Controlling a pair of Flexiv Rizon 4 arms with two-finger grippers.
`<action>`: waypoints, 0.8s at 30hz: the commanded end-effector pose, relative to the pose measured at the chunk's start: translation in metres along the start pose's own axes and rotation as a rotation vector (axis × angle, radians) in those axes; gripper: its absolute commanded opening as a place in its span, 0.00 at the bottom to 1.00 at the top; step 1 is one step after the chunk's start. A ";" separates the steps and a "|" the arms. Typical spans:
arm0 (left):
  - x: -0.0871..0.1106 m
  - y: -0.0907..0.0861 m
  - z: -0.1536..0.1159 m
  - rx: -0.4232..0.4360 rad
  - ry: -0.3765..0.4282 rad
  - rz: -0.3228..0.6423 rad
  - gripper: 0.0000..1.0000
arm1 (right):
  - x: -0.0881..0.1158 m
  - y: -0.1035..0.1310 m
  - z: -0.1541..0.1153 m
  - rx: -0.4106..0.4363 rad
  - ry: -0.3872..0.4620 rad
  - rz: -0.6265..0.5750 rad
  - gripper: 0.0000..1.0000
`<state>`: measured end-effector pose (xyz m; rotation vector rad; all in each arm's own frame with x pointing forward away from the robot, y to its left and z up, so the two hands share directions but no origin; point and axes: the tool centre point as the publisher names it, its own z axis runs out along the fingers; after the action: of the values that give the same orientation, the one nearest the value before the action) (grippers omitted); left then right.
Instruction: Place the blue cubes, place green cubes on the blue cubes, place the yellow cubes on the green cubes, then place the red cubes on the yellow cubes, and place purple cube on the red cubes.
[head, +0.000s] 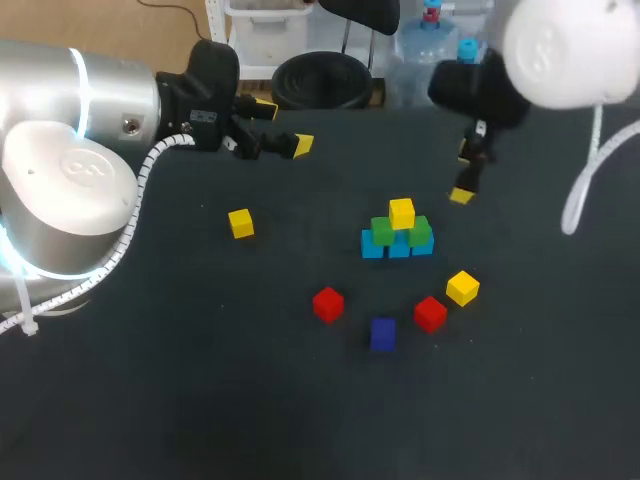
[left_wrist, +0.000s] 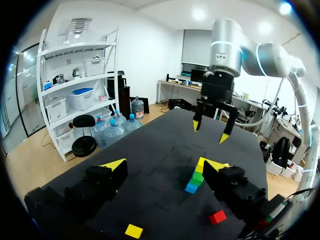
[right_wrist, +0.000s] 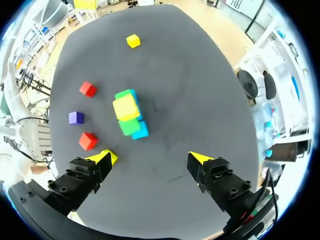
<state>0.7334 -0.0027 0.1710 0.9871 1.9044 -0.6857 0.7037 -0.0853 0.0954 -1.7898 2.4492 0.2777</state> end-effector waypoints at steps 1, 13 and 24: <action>0.001 0.001 0.000 0.001 -0.007 0.002 1.00 | 0.015 0.020 0.002 0.011 -0.031 0.022 1.00; 0.001 0.001 0.000 0.001 -0.007 0.002 1.00 | 0.040 0.072 0.030 0.023 0.002 0.102 0.98; 0.001 0.001 0.000 0.001 -0.007 0.002 1.00 | 0.048 0.098 0.062 0.033 0.034 0.112 0.49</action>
<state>0.7334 -0.0027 0.1710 0.9871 1.9044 -0.6857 0.5998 -0.0896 0.0392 -1.6844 2.5824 0.2872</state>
